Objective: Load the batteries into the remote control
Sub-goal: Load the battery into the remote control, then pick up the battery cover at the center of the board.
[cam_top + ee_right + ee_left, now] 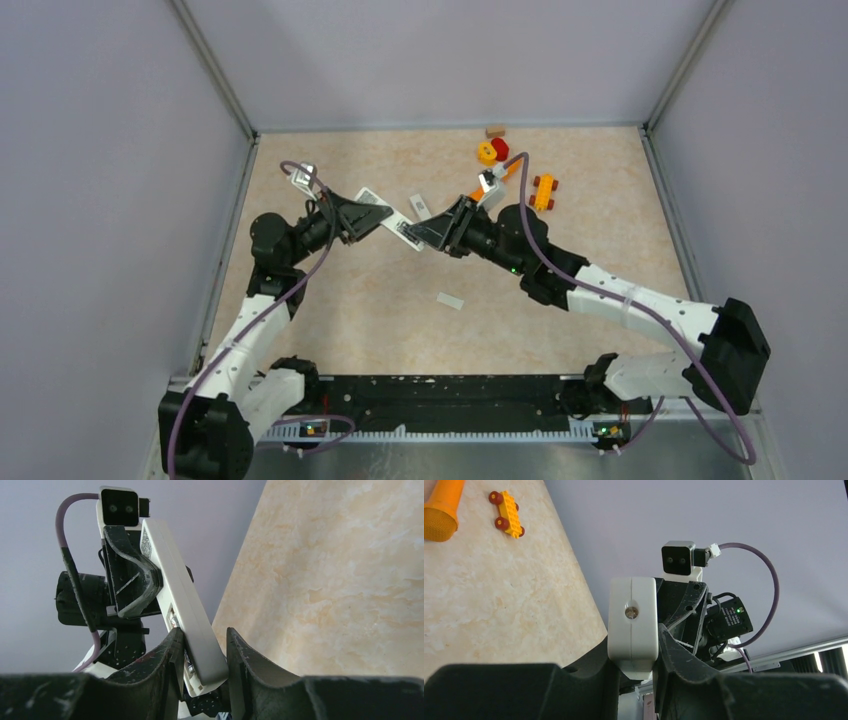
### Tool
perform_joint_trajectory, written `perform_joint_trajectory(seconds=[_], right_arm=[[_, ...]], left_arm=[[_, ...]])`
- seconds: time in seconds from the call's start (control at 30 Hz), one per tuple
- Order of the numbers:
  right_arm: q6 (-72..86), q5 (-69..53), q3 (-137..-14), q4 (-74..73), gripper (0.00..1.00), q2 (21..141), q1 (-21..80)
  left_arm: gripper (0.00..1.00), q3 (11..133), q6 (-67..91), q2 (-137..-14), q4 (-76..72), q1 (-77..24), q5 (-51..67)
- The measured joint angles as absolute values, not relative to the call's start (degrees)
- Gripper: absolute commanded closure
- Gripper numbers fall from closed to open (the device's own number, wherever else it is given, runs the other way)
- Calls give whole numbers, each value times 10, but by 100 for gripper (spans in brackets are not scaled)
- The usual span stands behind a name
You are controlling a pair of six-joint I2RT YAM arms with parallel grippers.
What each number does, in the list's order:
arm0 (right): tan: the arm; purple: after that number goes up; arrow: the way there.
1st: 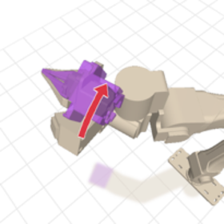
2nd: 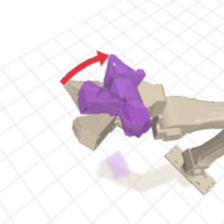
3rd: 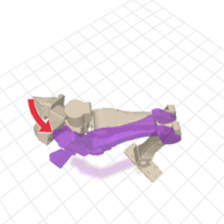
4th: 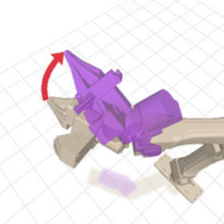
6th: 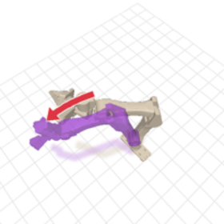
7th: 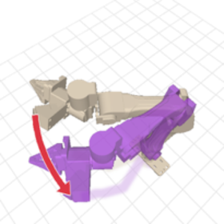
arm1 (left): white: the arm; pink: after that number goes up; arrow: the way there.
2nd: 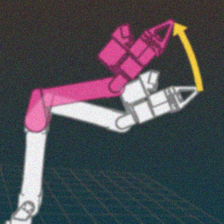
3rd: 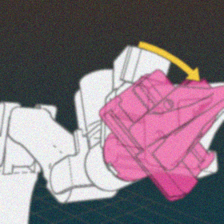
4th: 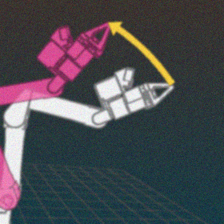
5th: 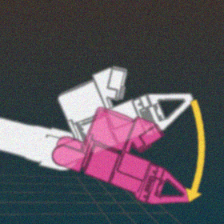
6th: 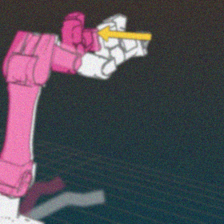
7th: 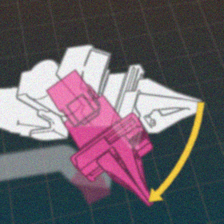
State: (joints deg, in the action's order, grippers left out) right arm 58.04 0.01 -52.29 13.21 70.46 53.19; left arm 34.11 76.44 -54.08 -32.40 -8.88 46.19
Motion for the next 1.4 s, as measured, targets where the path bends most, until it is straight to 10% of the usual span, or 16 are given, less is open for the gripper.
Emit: perform_joint_trajectory(seconds=[0.17,0.63,0.93,1.4], right_arm=[[559,-18,-522,119,32,710,515],[323,-94,-512,76,9,595,493],[156,-90,-508,-80,28,671,493],[5,-78,-530,-264,26,924,503]], left_arm=[[100,348,703,-531,-270,-92,455],[100,337,595,-538,-174,-82,411],[100,335,534,-530,-3,-62,264],[100,327,515,-515,51,-34,224]])
